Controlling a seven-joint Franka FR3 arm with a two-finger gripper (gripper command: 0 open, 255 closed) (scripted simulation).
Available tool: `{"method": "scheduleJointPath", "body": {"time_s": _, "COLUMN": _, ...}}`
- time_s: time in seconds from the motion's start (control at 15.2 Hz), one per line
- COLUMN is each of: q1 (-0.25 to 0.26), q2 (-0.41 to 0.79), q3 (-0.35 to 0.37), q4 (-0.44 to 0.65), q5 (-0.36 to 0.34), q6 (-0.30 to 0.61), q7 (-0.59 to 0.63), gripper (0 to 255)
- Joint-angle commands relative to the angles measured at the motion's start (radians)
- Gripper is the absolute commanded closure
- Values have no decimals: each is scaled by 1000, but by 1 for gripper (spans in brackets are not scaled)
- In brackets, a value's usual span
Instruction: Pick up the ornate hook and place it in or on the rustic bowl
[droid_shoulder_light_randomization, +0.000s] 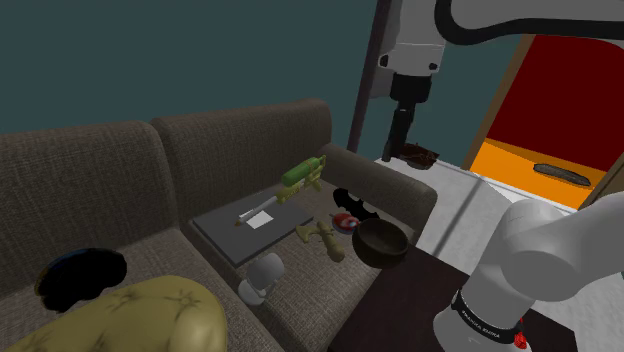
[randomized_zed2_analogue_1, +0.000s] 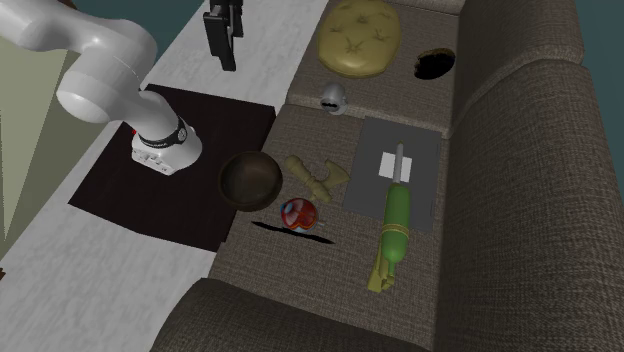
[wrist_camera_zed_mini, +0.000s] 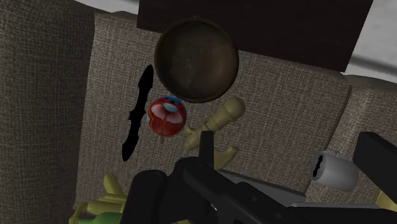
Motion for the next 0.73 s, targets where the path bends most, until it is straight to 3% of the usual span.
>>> {"method": "scheduleJointPath", "body": {"time_s": 0.0, "q1": 0, "q2": 0, "q3": 0, "q4": 0, "q5": 0, "q6": 0, "q7": 0, "gripper": 0}}
{"method": "scheduleJointPath", "body": {"time_s": 0.66, "q1": -36, "q2": 197, "q3": 102, "q4": -169, "q5": -23, "q6": 325, "q7": 192, "gripper": 0}}
